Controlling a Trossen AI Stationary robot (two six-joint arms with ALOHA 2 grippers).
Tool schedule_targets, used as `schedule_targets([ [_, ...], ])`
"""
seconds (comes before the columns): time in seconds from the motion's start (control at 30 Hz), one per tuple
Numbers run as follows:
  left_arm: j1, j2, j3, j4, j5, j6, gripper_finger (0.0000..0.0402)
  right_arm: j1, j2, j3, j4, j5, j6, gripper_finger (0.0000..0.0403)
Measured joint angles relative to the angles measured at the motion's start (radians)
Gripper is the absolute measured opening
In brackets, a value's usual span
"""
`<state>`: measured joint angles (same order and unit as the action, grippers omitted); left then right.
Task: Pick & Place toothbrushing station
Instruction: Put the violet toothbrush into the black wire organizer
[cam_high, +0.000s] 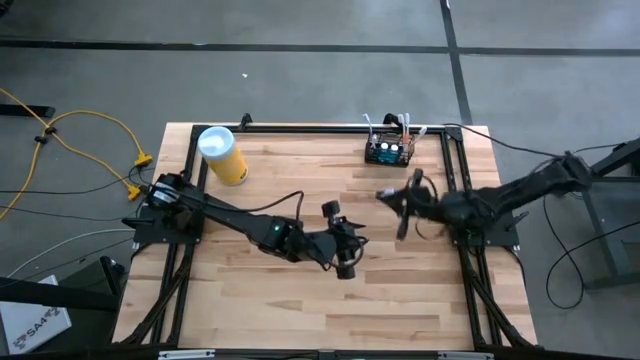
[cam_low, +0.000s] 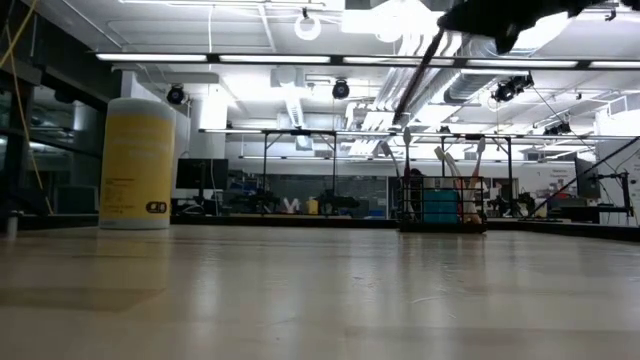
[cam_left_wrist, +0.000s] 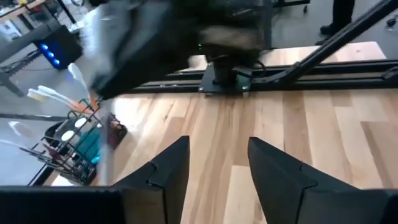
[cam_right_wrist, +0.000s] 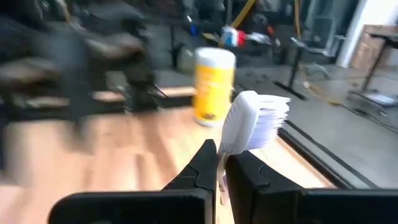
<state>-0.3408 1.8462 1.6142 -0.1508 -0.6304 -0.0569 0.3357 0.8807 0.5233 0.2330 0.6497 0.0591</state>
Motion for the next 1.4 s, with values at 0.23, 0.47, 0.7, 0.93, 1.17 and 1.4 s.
schedule_targets([
  [0.23,-0.032,0.0,0.0,-0.007,0.004,-0.002,0.0157,-0.414,-0.045,0.054,-0.128,-0.298,-0.007,0.0008],
  [0.47,-0.043,0.0,0.0,-0.011,0.004,-0.008,0.0158,-0.751,-0.022,0.145,-0.126,-0.568,-0.041,0.0008],
  [0.7,-0.042,0.0,0.0,-0.033,0.004,-0.039,0.0158,-0.996,0.067,0.209,-0.177,-0.701,-0.056,0.0008],
  [0.93,-0.042,0.0,0.0,-0.049,0.004,-0.057,0.0158,-1.143,0.215,0.224,-0.172,-0.826,-0.053,0.0008],
  [1.17,-0.042,0.0,0.0,-0.059,0.004,-0.064,0.0158,-1.179,0.319,0.224,-0.171,-0.863,-0.052,0.0008],
  [1.4,-0.035,0.0,0.0,-0.059,0.005,-0.064,0.0158,-1.186,0.344,0.224,-0.168,-0.866,-0.056,0.0008],
])
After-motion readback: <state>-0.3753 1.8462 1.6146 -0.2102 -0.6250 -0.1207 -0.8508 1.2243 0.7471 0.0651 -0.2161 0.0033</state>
